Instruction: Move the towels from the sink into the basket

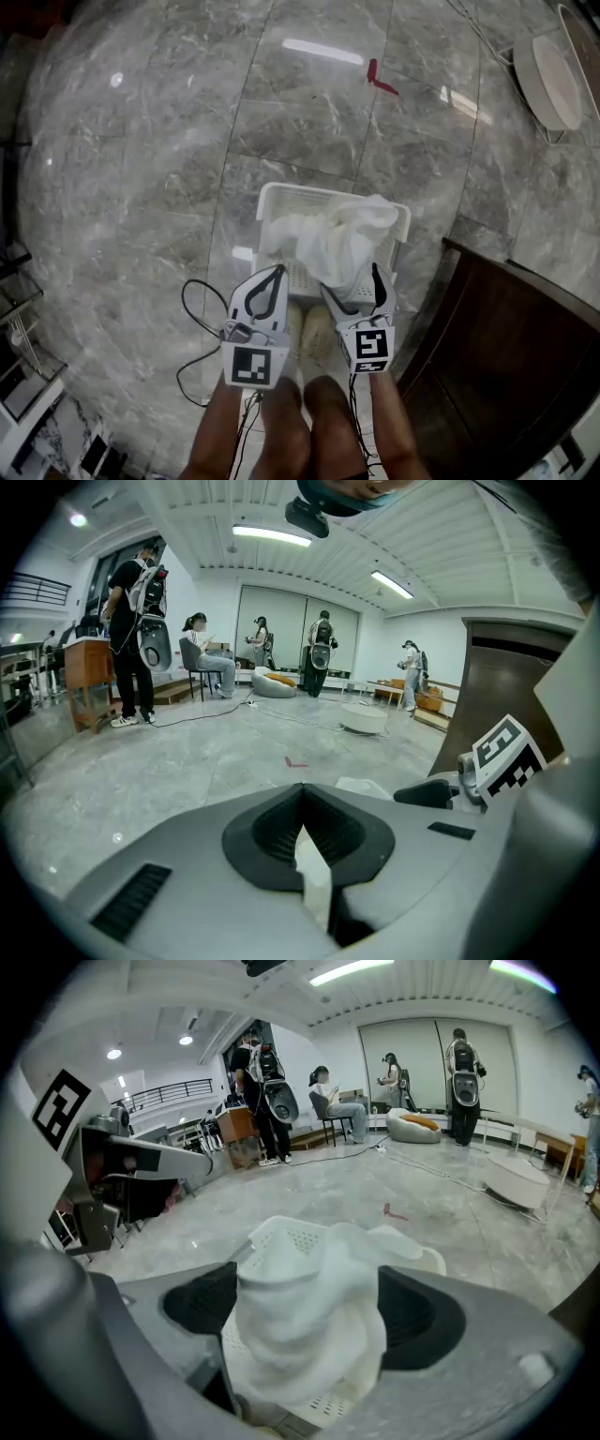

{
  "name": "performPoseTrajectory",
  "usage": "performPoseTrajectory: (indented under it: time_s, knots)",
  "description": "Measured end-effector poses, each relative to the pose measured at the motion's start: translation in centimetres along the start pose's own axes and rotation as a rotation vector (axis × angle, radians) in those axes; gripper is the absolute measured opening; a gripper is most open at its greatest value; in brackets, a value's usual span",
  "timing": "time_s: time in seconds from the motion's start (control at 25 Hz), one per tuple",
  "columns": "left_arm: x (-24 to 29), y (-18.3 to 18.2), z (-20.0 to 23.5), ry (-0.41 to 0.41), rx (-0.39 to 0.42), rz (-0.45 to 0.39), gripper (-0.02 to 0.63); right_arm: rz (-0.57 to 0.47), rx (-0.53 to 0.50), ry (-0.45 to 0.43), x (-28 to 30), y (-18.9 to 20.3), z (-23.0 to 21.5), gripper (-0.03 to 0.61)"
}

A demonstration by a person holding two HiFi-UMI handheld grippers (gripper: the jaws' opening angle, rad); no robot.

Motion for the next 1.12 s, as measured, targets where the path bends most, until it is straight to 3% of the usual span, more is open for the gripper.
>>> performPoseTrajectory:
  time_s: [0.36, 0.8, 0.96, 1.04, 1.12]
  knots:
    - [-4.7, -8.7, -1.6, 0.026, 0.063, -0.06, 0.009, -0.058, -0.025, 0.025, -7.2, -7.1, 1.1, 0.466]
    - [-13.0, -22.4, -3.5, 0.021, 0.122, -0.153, 0.009, -0.206, -0.031, 0.019, -18.5, -20.7, 3.1, 0.463]
    - [-16.1, -27.1, -5.1, 0.025, 0.145, -0.199, 0.009, -0.261, -0.034, 0.025, -23.1, -25.2, 3.5, 0.415]
    - [-17.8, -29.1, -5.8, 0.022, 0.147, -0.209, 0.009, -0.29, -0.034, 0.041, -25.6, -27.2, 3.8, 0.335]
    - [-19.4, -31.1, -6.4, 0.024, 0.151, -0.217, 0.009, -0.316, -0.029, 0.06, -27.9, -29.1, 4.3, 0.301]
Point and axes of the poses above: the fingertips, and each gripper's own axes: x forward along the fingers, z to its left, y out of its underside, the point moved 9 cm from there along -x, backward along the fingers, and after that the axes turned 4 degrees about x, right-handed, at the moved point
